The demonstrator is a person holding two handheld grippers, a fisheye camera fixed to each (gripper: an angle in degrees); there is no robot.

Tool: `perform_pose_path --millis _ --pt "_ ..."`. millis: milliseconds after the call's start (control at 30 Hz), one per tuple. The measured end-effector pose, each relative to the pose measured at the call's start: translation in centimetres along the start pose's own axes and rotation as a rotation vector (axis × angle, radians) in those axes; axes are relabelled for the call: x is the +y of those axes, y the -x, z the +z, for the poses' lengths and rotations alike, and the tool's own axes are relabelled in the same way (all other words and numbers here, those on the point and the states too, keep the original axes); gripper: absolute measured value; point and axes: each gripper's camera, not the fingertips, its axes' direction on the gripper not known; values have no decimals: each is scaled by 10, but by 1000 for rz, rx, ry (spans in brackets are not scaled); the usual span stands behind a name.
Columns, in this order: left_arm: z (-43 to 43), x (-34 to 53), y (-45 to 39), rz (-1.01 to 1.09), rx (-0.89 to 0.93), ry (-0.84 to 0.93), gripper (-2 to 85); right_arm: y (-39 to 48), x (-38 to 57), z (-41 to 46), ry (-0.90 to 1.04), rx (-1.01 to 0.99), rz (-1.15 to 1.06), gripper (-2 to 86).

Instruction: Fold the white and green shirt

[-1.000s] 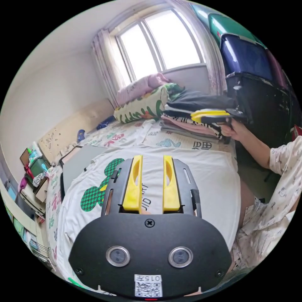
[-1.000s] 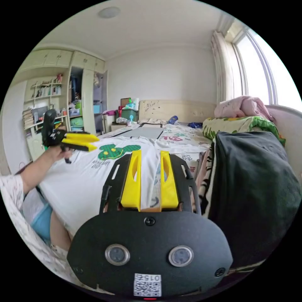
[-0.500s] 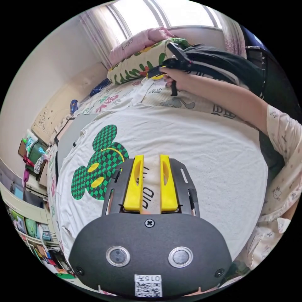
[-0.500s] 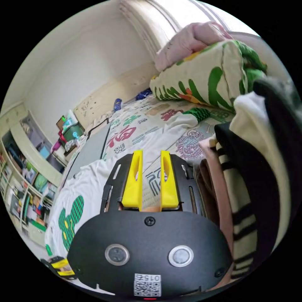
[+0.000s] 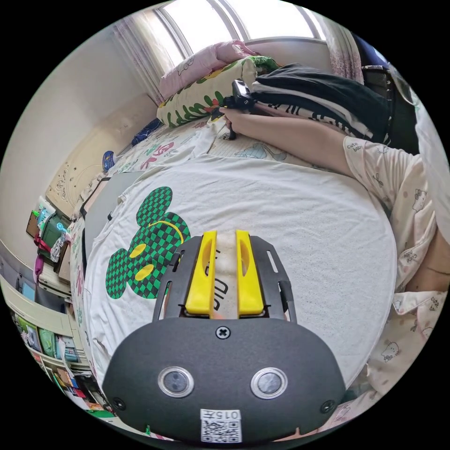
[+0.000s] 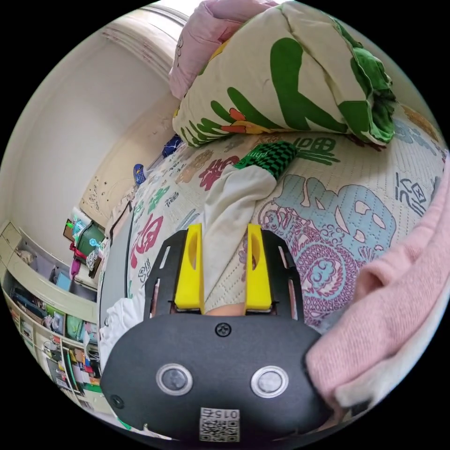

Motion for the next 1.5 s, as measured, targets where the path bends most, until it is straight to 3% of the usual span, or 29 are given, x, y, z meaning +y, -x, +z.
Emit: perform_pose_path --millis 200,300,367,467,567,667,767,933,1133,1300,1433,1500 --pt "10 7 2 16 -33 -6 68 6 35 -25 -87 -76 -18 26" --pt "12 9 5 23 -41 -11 69 15 75 -61 -129 -354 -59 13" --pt "11 13 11 21 -32 -23 72 46 122 -103 -164 -591 -213 7" --pt "-6 25 30 -54 1 -125 70 111 209 -166 -191 -760 -532 4" --pt "-36 38 53 -163 -58 -266 68 173 319 -209 -9 -856 -932 2" --pt "-51 49 70 -256 -194 -329 68 201 436 -217 273 -805 -1195 1" --pt "-48 51 87 -299 -220 -304 72 204 535 -207 568 -682 -1367 -1" --pt "-22 38 100 -262 -159 -182 81 182 640 -216 473 -485 -1611 -3" --pt "-2 3 109 -185 -145 -9 84 163 690 -207 452 -457 -1641 -4" --pt "-4 -13 113 -131 -134 52 59 155 664 -214 481 -561 -1559 2" --pt "-19 -20 124 -134 -134 53 57 148 592 -206 346 -722 -1221 53" --pt "-27 -23 129 -137 -138 52 59 156 572 -175 320 -607 -1099 72"
